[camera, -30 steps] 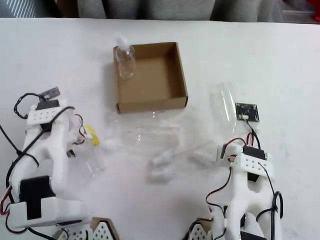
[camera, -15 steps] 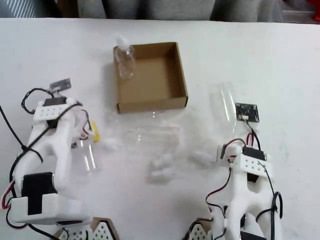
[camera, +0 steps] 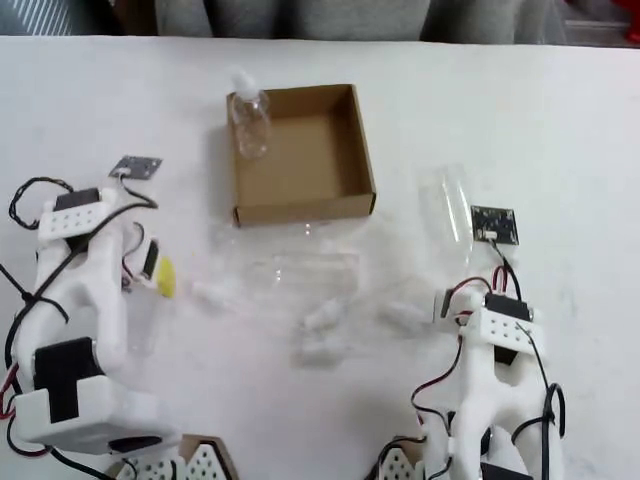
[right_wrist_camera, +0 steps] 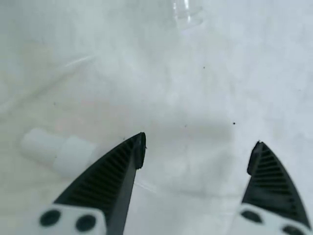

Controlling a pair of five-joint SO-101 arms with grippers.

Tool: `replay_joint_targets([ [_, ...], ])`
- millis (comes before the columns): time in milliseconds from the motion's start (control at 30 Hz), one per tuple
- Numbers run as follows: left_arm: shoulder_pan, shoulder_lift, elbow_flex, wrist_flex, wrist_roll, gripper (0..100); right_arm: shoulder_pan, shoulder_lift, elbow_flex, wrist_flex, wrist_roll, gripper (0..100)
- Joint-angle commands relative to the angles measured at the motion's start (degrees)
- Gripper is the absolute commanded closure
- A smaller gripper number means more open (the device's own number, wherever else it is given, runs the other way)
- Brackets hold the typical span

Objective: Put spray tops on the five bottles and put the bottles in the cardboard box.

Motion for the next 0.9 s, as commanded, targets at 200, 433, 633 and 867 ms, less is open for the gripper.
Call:
replay_joint_targets([
  [200,-0.75,-0.66,-3.78,1.14,8.97,75,-0.31,-0.92,-0.26,-1.63,0.7,69.8],
  [433,-0.66,-0.66,-12.48,10.02,8.53,75,-0.31,-0.92,-0.26,-1.63,0.7,69.8],
  [633,0.22,-0.31,-13.98,13.54,8.79,66,-0.31,-0.92,-0.26,-1.63,0.7,69.8],
  [867,0.13,-0.31,-8.62,5.8,8.79,65,-0.31,-0.92,-0.26,-1.63,0.7,69.8],
])
